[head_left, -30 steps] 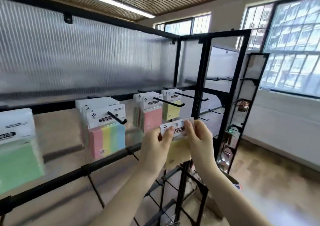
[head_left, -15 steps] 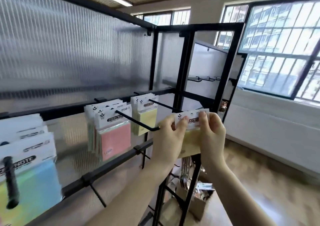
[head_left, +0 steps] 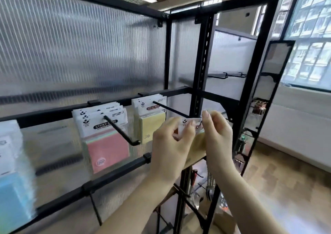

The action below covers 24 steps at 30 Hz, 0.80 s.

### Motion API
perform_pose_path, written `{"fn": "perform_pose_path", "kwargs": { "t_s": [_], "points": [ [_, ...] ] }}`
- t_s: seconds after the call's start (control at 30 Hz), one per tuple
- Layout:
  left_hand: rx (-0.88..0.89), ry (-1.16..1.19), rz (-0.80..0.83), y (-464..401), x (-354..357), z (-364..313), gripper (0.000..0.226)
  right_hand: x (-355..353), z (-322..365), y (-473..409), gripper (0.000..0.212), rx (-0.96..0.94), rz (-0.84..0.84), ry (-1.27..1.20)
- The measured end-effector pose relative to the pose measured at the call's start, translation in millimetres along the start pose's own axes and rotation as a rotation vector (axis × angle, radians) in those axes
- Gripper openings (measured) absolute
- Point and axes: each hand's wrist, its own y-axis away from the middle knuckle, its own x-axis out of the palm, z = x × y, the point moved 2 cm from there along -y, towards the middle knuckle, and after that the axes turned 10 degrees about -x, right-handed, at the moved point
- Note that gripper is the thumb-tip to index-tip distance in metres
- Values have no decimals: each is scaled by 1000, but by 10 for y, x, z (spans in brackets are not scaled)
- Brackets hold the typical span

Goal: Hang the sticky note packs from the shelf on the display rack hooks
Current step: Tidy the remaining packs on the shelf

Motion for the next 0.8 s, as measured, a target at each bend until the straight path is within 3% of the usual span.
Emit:
{"fn": "perform_pose_path", "kwargs": {
  "t_s": [0.27,0.53,0.67,0.8],
  "points": [
    [54,-64,-143,58,116,-62,22,-10,-87,-94,26,65,112,-276],
    [35,-142,-313,142,207,-83,16,31,-244,-160,32,20,262,-392],
    [0,-284,-512,113,172,7,2,111,-373,-181,33,41,360,-405],
    [-134,-325,-735,35,91,137,23,243,-526,-260,13,56,393,-385]
  ]
}}
